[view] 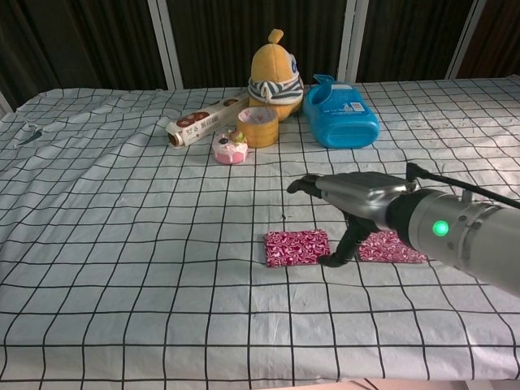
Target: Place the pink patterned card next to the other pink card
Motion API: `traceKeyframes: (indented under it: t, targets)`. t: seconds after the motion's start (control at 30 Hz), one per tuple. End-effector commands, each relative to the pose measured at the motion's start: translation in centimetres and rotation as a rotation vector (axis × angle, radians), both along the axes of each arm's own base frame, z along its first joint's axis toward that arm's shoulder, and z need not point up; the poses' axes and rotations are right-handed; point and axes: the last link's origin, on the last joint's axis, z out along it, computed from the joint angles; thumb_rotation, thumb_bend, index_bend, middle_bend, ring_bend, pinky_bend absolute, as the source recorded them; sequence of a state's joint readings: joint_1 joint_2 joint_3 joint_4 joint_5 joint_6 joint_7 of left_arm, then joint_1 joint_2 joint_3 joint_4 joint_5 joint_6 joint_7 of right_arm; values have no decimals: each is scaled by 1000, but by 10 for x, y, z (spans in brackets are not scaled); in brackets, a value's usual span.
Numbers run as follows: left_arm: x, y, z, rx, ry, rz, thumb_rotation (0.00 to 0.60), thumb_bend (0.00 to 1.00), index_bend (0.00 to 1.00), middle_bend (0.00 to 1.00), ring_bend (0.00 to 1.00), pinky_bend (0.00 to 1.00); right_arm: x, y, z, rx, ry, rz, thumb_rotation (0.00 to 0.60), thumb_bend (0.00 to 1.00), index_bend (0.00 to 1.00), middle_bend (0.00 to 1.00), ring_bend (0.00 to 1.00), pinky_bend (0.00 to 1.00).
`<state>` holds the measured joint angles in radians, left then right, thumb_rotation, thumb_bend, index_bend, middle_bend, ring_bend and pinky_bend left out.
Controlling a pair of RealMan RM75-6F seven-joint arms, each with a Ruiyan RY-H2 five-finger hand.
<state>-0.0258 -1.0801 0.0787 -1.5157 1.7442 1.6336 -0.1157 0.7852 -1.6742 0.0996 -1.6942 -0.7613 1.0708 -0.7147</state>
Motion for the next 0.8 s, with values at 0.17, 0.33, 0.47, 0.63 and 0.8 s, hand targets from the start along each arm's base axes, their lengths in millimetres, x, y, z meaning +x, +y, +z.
traceKeyframes:
  t: [0.17,0.33,0.47,0.63,0.8]
  targets:
    - [0,-1,1,5,-1,0,600,432,0,67,0,0,-19,14,34,-50,-2,36,600,201,22,0,0,1]
    - [0,-2,3,9,-11,-4,600,432,0,67,0,0,-116,74,127,-365,172,51,600,202,16,0,0,0]
    - [2,1,0,9,-3,-6,600,432,0,64,0,0,-165,113,166,-534,99,15,600,201,7,0,0,0]
    - [5,5,-9,-15,20,-5,600,434,0,50,0,0,-188,131,172,-551,41,22,600,201,5,0,0,0]
    - [6,6,-13,-19,37,-4,600,434,0,48,0,0,-186,133,173,-543,10,45,600,202,6,0,0,0]
